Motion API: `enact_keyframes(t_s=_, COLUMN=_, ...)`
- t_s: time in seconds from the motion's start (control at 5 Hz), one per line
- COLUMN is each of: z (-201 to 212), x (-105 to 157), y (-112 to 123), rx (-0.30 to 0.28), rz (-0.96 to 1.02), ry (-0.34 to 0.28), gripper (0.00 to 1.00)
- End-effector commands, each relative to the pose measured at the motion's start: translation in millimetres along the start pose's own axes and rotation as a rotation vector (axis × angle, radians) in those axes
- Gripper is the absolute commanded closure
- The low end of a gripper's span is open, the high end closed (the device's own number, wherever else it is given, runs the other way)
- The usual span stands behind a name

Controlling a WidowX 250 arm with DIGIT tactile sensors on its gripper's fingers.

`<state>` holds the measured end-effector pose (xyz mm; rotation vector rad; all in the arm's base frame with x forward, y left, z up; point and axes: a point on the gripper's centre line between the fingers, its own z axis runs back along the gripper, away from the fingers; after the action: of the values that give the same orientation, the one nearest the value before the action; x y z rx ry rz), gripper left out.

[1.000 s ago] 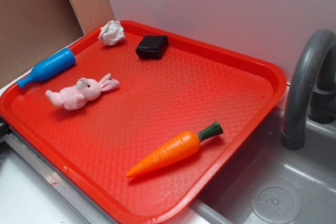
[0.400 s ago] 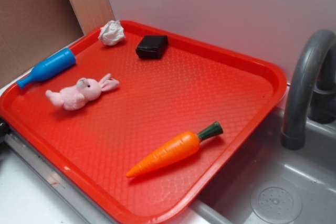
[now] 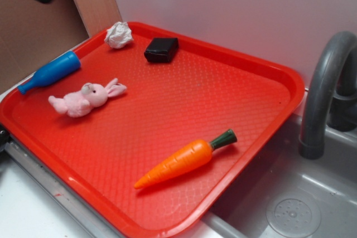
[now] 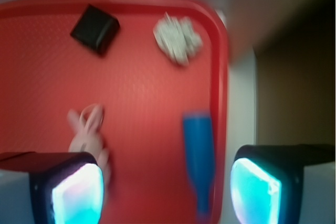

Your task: Grab the white paper.

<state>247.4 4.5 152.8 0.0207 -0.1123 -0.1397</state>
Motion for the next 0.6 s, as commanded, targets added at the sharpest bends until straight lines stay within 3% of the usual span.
enact_keyframes(t_s=0.0, z=-63.0, x=45.1, y=-36.2, rx=0.051, rz=-0.253, ry=-0.022, gripper=0.00)
enact_keyframes(t_s=0.2, z=-82.7, x=57.5, y=-34.5, rx=0.072, rz=-0.252, ry=0.008, gripper=0.00)
enact_keyframes(t_s=0.4, z=-92.7, x=76.0, y=-18.1, rx=0.064, rz=-0.206, ry=0.020, gripper=0.00)
